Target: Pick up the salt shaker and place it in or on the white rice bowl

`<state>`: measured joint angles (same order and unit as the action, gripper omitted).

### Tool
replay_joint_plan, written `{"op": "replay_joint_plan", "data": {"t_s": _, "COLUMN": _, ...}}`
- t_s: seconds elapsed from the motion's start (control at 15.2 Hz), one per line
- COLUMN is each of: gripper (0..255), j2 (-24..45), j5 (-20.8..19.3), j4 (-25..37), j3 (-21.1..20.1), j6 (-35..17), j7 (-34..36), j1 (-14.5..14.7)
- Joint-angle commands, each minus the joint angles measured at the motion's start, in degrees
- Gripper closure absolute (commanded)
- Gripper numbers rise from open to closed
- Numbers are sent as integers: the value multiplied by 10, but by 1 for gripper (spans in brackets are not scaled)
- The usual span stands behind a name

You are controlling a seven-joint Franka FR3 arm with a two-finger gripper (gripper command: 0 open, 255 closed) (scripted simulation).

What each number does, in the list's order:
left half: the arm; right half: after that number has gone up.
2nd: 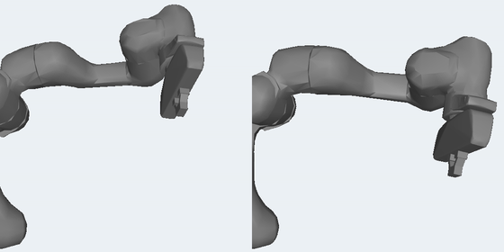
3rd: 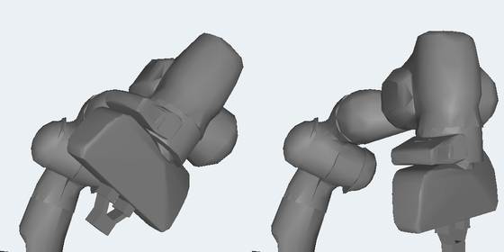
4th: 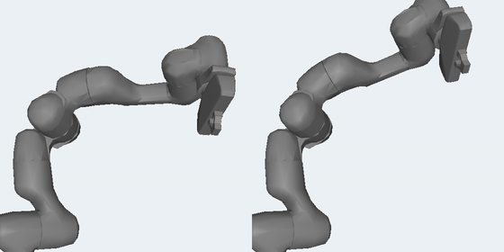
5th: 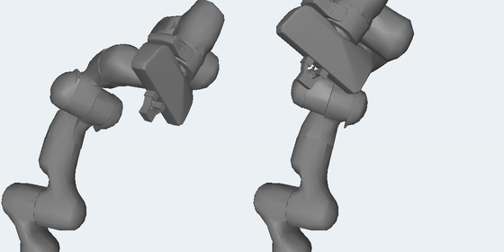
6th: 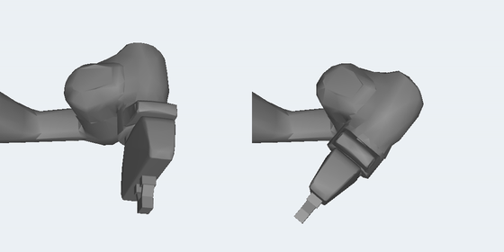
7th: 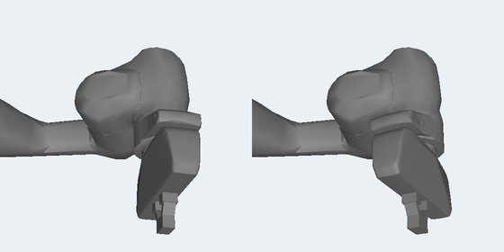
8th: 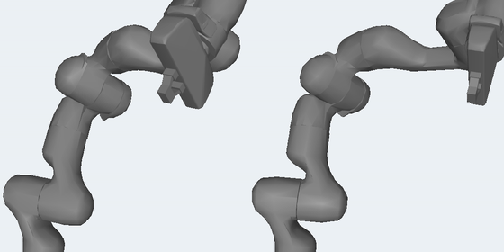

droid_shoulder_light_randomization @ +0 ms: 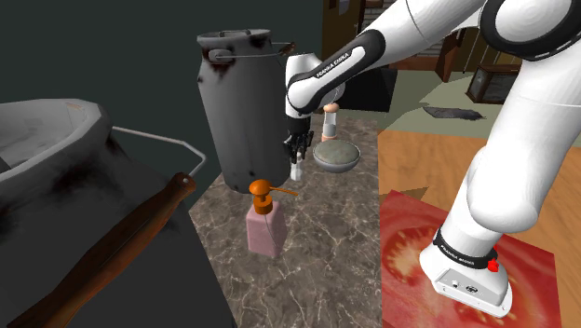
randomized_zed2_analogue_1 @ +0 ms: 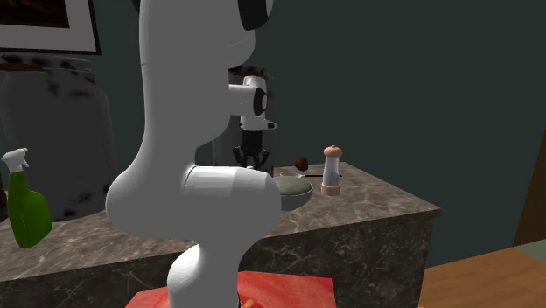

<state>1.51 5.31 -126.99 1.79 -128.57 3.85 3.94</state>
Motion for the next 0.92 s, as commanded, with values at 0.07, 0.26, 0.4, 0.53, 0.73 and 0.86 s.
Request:
{"op": "replay_joint_plan", "data": {"t_s": 0.07, "gripper": 255, "j2": -15, "j5": -2, "j4": 16, "j3": 0, "j6": 20, "j7": 3, "j1": 0}}
{"op": "replay_joint_plan", "data": {"t_s": 0.26, "gripper": 255, "j2": -26, "j5": -3, "j4": 28, "j3": 1, "j6": 42, "j7": 5, "j1": -1}}
{"op": "replay_joint_plan", "data": {"t_s": 0.4, "gripper": 255, "j2": -32, "j5": -5, "j4": 36, "j3": 1, "j6": 57, "j7": 6, "j1": -1}}
{"op": "replay_joint_plan", "data": {"t_s": 0.53, "gripper": 255, "j2": -38, "j5": -6, "j4": 46, "j3": 1, "j6": 72, "j7": 8, "j1": -1}}
{"op": "replay_joint_plan", "data": {"t_s": 0.73, "gripper": 255, "j2": -47, "j5": -7, "j4": 60, "j3": 1, "j6": 95, "j7": 10, "j1": -1}}
{"op": "replay_joint_plan", "data": {"t_s": 0.86, "gripper": 255, "j2": -51, "j5": -8, "j4": 70, "j3": 1, "j6": 110, "j7": 11, "j1": -1}}
